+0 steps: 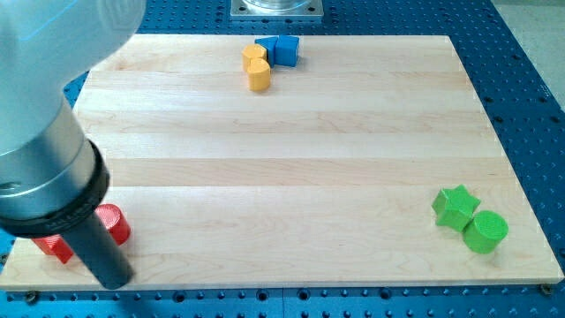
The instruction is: Move the red star towards red circle
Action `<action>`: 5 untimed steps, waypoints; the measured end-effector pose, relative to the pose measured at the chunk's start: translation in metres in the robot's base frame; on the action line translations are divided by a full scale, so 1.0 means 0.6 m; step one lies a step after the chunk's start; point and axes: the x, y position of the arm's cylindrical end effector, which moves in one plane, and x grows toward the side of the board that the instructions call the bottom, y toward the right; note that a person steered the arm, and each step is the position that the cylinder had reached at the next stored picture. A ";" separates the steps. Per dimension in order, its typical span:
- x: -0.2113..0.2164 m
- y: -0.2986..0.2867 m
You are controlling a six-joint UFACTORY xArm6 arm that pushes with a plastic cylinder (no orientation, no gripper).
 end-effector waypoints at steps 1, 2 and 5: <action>-0.028 -0.043; -0.082 -0.016; -0.040 -0.115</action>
